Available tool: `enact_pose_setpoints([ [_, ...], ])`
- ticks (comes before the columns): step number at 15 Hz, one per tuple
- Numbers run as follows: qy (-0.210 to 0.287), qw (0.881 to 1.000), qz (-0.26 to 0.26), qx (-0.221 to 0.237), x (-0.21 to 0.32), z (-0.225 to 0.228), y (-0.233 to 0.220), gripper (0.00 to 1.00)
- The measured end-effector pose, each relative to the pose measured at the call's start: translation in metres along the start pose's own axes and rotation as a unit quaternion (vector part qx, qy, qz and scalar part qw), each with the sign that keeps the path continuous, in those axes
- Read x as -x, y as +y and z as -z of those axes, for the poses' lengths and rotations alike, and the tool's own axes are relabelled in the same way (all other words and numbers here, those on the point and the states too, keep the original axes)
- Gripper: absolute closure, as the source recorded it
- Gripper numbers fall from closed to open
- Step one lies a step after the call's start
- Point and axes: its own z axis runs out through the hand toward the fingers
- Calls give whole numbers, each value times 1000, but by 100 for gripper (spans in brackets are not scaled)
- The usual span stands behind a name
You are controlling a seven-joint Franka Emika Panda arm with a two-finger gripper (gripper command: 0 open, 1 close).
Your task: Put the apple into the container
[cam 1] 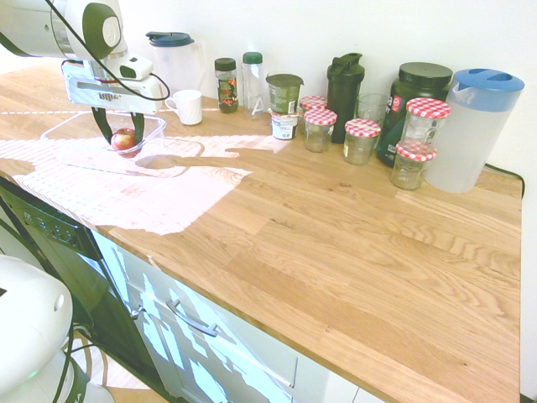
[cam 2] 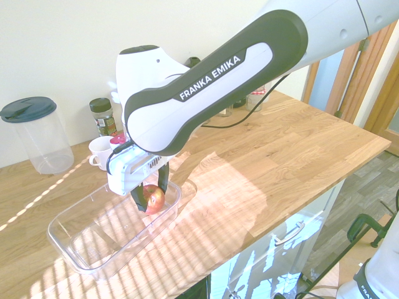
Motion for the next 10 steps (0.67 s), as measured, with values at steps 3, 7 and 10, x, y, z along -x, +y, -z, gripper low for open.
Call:
enact_pose_setpoints([
  [3,1,1000,1,-2,0,2,-1,0],
  [7,14,1000,-4,-17,-9,32,-4,0],
  [10,23,998,-37,-38,-32,92,29,0],
])
